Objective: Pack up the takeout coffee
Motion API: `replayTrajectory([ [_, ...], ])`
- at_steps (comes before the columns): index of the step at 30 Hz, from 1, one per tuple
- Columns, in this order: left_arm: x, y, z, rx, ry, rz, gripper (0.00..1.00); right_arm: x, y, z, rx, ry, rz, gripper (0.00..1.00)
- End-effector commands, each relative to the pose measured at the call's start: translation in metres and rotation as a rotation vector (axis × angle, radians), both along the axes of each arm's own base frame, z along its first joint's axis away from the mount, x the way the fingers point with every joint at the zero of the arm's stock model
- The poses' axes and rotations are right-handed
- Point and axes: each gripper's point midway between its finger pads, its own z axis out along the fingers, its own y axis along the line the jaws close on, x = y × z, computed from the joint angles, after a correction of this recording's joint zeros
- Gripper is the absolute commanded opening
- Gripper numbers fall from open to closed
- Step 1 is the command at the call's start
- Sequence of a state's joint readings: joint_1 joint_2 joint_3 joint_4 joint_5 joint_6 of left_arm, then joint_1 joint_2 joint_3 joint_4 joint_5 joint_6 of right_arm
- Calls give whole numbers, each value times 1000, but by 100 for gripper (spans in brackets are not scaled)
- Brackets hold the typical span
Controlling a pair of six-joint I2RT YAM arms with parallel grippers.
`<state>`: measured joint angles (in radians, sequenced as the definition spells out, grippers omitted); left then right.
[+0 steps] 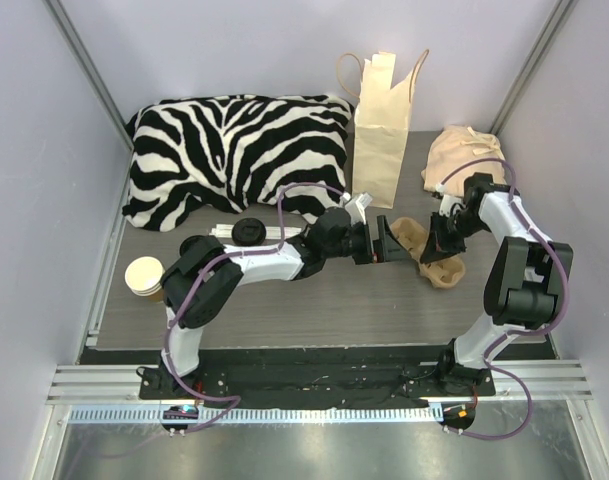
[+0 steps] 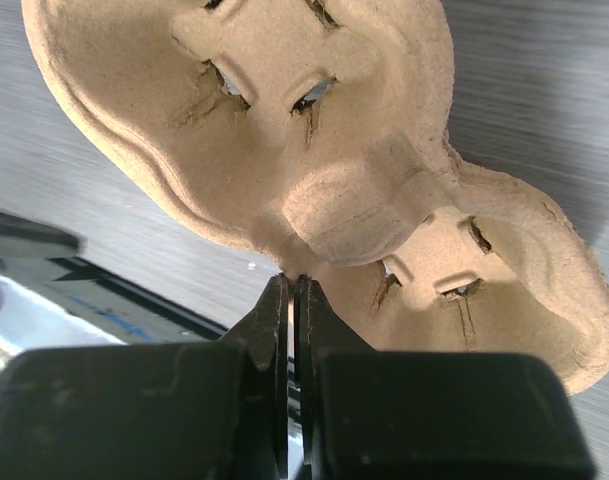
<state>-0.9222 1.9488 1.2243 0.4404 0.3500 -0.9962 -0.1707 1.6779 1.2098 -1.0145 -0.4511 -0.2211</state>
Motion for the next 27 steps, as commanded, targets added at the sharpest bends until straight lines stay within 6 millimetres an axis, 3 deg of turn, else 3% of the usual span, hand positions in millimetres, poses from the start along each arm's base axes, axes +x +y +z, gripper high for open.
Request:
replayTrajectory([
  [1, 11, -17, 35, -141, 1, 28, 100, 2, 19, 16, 95, -33, -42, 1],
  [9, 16, -32, 17, -114, 40, 85, 100, 3, 32, 13, 160, -1, -120, 1],
  [27, 23, -53, 11, -97, 26, 101, 100, 2, 47, 21, 203, -6, -154, 1],
])
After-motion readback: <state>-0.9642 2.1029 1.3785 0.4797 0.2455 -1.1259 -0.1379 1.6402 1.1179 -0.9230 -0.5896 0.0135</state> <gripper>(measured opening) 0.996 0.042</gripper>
